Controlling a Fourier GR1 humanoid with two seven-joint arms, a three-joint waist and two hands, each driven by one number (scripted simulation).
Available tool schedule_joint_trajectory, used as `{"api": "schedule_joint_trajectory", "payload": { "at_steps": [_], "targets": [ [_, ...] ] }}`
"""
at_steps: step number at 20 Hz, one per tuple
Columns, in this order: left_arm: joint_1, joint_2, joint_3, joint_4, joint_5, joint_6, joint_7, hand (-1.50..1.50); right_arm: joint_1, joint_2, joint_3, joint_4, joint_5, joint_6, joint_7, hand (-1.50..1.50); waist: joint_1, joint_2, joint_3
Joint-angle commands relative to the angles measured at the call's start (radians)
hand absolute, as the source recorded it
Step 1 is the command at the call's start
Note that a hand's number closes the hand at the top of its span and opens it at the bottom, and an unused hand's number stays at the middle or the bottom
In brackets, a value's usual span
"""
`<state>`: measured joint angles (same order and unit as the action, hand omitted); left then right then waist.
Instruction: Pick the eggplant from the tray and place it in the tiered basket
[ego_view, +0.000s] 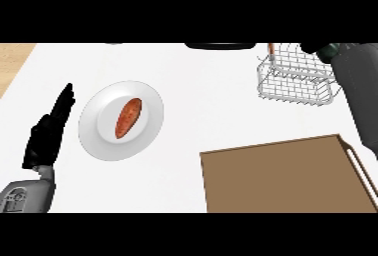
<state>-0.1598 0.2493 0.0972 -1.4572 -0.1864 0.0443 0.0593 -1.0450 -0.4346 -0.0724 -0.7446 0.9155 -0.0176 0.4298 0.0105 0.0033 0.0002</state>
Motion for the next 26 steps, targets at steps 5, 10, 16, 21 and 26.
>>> {"api": "schedule_joint_trajectory", "payload": {
  "at_steps": [5,10,16,21,26],
  "targets": [
    [-0.008,-0.011,-0.009,-0.015,-0.02,0.003,0.017,0.0,0.023,0.052,-0.089,0.068,-0.066,-0.106,-0.033,-1.5,0.002,-0.001,0.0],
    [-0.033,-0.007,0.002,0.004,-0.021,0.002,0.029,0.0,0.04,0.045,-0.155,0.029,-0.123,-0.211,-0.105,-1.5,0.0,0.0,0.0],
    [0.024,-0.019,0.0,-0.006,-0.025,0.004,-0.022,0.0,0.062,-0.007,-0.2,-0.122,-0.169,-0.227,-0.077,-1.5,-0.012,-0.005,0.0],
    [0.002,-0.002,0.031,-0.018,-0.007,-0.003,0.036,0.0,0.126,-0.129,-0.283,-0.27,-0.269,-0.057,0.024,-1.5,-0.029,-0.01,0.0],
    [0.065,-0.038,-0.007,-0.042,-0.048,0.026,-0.002,0.0,0.343,-0.146,-0.361,-0.5,-0.385,0.054,0.114,-1.5,-0.045,-0.014,0.0]
  ]
}}
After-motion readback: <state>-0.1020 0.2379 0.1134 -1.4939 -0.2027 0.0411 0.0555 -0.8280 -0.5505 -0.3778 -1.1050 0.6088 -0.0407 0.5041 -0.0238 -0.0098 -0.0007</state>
